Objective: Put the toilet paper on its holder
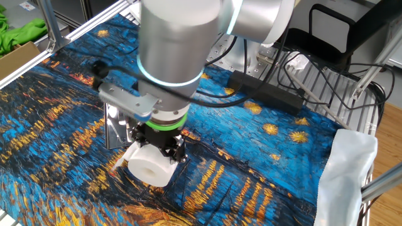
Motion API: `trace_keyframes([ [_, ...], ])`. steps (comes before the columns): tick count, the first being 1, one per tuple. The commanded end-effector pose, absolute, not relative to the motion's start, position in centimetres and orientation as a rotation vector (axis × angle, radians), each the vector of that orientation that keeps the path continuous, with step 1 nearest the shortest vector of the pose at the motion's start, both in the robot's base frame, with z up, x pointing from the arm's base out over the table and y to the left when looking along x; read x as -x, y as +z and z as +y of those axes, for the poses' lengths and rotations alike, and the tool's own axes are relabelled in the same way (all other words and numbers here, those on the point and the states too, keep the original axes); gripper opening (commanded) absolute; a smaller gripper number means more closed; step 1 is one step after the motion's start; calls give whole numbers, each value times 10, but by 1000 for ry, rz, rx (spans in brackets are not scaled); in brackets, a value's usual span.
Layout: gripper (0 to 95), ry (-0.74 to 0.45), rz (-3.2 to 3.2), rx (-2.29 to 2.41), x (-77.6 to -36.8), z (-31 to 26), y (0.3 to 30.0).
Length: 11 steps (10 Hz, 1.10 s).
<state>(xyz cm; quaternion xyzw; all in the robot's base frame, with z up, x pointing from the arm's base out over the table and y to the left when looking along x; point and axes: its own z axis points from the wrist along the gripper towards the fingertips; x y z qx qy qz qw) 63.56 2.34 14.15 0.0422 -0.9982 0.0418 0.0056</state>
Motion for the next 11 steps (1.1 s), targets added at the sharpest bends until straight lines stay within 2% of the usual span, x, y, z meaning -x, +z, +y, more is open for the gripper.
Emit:
trace_keyframes([
  [1,0,147,-3119,-198,-634,24,140],
  [7,0,152,-3119,-382,-625,-2,131],
  [11,0,86,-3128,-383,-622,-21,128],
])
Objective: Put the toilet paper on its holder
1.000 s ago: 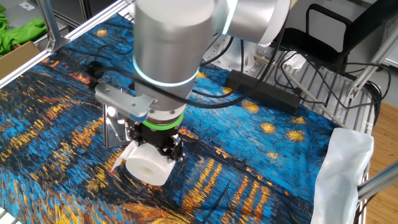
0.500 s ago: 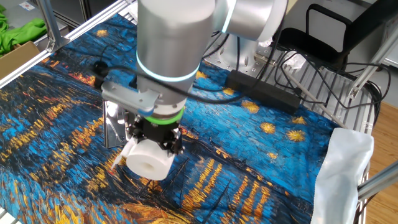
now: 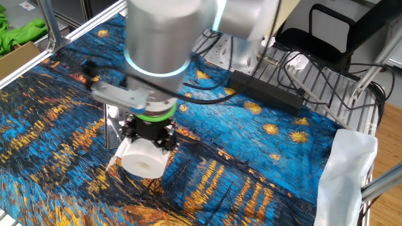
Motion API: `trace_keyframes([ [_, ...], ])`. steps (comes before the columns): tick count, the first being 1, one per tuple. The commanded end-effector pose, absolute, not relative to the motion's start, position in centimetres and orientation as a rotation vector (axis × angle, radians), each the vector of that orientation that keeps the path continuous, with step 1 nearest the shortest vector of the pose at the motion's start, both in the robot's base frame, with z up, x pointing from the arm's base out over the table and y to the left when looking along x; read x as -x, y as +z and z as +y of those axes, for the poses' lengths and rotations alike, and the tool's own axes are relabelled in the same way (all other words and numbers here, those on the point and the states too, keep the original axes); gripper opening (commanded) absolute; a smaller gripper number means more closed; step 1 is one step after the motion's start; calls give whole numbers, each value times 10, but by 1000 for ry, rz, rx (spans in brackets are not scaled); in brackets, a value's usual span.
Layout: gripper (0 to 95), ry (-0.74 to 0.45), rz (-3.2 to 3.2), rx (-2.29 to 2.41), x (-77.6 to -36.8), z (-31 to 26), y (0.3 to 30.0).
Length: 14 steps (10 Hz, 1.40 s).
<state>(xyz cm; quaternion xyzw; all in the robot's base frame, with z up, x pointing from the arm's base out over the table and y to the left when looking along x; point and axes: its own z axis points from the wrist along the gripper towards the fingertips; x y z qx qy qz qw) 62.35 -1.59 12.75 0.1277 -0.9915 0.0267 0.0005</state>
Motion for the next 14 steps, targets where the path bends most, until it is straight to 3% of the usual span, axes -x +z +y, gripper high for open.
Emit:
trace_keyframes([
  [1,0,87,-3130,-383,-622,-24,128],
  [14,0,64,-3177,-370,-632,-62,125],
])
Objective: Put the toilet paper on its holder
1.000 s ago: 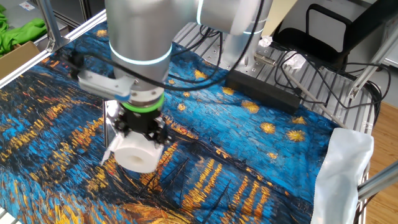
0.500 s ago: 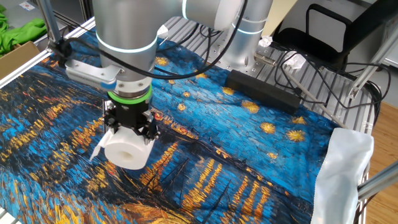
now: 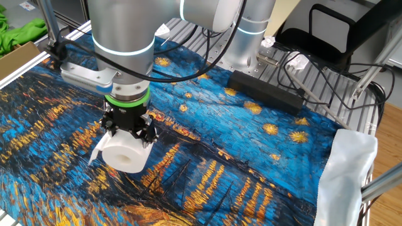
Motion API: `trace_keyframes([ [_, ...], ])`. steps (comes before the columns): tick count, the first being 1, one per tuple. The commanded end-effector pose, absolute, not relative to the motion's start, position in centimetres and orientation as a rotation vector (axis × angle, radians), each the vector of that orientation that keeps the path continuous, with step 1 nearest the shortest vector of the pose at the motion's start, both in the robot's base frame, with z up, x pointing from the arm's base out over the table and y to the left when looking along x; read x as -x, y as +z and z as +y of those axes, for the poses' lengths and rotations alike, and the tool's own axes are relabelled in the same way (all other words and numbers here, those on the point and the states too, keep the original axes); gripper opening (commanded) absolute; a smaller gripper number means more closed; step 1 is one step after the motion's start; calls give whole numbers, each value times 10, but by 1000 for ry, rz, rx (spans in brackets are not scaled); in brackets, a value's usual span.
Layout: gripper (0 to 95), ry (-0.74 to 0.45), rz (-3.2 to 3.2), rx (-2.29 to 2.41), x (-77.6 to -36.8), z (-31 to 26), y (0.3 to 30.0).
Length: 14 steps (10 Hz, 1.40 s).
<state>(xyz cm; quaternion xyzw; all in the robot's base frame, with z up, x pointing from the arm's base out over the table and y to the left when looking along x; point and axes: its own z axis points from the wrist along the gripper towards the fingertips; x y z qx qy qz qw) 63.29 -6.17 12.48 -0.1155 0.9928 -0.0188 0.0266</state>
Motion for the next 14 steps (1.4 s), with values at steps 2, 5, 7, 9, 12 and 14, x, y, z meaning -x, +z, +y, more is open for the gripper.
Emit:
trace_keyframes([
  [2,0,-68,3064,349,-632,-62,125],
  [5,0,-96,3072,361,-632,-62,125],
  [7,0,-94,3074,369,-632,-62,125],
  [9,0,-92,3074,365,-632,-62,125],
  [12,0,-96,3075,355,-632,-62,125],
  [14,0,-102,3080,348,-632,-62,125],
])
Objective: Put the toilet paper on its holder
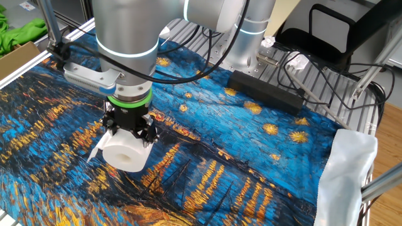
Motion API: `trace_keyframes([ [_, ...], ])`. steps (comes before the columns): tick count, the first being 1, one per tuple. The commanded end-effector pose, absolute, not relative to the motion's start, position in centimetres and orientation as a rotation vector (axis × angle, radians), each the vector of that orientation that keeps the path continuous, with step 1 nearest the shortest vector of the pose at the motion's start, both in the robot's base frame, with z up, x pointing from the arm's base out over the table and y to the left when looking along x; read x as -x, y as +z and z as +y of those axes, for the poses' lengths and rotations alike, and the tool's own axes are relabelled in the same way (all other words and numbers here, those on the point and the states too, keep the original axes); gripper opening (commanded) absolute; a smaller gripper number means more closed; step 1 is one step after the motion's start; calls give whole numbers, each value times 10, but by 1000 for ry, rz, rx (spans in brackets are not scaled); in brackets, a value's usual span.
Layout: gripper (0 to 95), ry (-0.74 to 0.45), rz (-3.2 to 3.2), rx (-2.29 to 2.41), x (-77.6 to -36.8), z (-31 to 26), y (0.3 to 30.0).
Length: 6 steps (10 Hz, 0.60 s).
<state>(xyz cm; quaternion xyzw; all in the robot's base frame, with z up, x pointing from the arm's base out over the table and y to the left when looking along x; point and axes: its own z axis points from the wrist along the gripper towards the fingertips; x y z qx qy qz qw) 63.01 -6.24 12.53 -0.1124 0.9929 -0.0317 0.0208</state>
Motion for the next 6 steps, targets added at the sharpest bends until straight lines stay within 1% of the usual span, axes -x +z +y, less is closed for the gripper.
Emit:
trace_keyframes([
  [1,0,-105,3081,347,-632,-62,125],
  [6,0,-111,3087,328,-632,-62,125],
])
